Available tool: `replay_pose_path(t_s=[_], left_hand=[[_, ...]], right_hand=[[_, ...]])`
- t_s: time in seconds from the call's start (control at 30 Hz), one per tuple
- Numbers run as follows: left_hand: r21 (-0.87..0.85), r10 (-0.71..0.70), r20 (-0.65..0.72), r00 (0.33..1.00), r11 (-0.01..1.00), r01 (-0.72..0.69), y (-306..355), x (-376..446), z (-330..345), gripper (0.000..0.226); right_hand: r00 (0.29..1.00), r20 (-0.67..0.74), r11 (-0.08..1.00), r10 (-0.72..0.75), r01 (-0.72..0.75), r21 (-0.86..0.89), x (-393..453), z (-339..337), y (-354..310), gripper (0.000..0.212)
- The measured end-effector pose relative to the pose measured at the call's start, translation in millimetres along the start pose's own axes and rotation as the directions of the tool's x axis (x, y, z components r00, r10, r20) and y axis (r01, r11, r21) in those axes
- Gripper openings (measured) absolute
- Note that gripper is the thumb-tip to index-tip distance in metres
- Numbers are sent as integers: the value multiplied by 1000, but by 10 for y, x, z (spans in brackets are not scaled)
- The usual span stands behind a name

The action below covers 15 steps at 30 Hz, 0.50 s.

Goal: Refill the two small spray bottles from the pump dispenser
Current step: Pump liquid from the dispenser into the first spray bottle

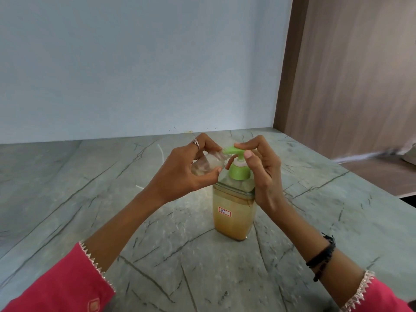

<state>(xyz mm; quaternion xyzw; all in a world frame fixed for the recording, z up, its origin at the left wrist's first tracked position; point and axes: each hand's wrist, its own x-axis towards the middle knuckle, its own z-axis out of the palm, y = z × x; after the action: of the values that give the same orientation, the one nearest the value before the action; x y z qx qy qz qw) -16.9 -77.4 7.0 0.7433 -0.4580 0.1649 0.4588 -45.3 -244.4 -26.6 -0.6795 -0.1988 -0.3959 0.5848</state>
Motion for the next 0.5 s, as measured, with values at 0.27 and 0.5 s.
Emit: replay_pose_path(t_s=[0.27,0.5], left_hand=[[-14,1,-7,1000,1000,-1,11,3,-5,25],[2,-8,-9,1000,1000,8,15,8,-1,29]], right_hand=[[998,-34,997,-61,63,48,-62,16,10,21],[968,-32,939,-247,232,-254,-123,-50,92,26]])
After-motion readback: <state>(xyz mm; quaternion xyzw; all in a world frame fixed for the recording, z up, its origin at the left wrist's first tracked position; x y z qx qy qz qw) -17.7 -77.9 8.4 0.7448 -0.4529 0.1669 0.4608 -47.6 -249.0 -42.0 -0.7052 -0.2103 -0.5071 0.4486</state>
